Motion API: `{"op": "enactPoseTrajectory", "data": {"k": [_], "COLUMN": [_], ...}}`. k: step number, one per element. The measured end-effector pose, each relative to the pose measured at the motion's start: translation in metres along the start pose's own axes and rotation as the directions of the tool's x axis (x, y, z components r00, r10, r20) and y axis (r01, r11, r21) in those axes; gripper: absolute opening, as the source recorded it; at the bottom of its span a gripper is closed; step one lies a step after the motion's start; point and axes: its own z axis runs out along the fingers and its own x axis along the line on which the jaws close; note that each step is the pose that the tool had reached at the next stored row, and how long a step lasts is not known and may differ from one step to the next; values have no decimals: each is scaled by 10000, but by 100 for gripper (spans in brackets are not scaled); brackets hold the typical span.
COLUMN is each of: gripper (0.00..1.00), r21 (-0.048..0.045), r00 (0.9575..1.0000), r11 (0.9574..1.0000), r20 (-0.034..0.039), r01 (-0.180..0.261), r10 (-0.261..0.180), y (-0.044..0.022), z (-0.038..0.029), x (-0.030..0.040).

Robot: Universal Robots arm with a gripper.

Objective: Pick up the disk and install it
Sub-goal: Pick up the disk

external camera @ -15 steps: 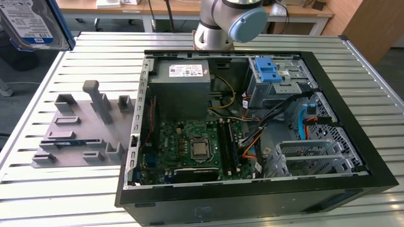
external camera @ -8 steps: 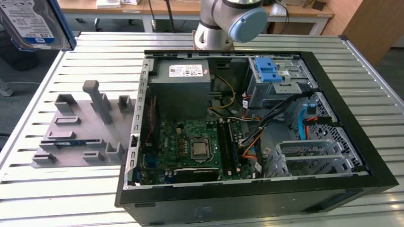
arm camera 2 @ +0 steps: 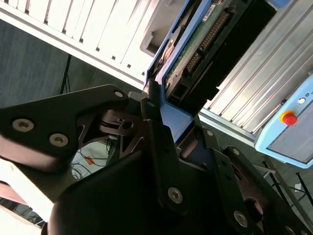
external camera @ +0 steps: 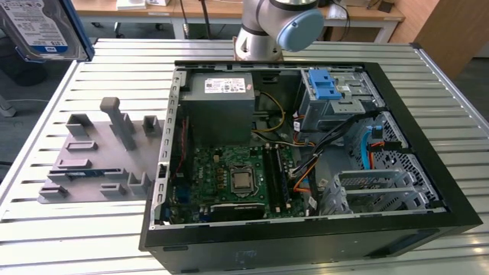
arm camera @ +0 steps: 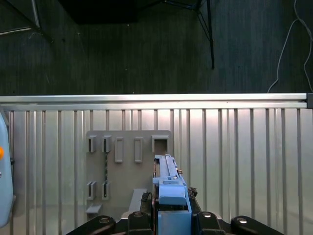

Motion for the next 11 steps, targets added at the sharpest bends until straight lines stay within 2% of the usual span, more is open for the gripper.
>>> {"op": "enactPoseTrajectory", "data": {"k": [7,11], "gripper": [36,36], "r21": [1,0], "r00": [10000,10000], "r11": [10000,10000], "r20": [1,1], "r01": [-1,-1], "r10": [1,1], "y": [-9,-65], "z": [0,-1], "x": [69,92]}}
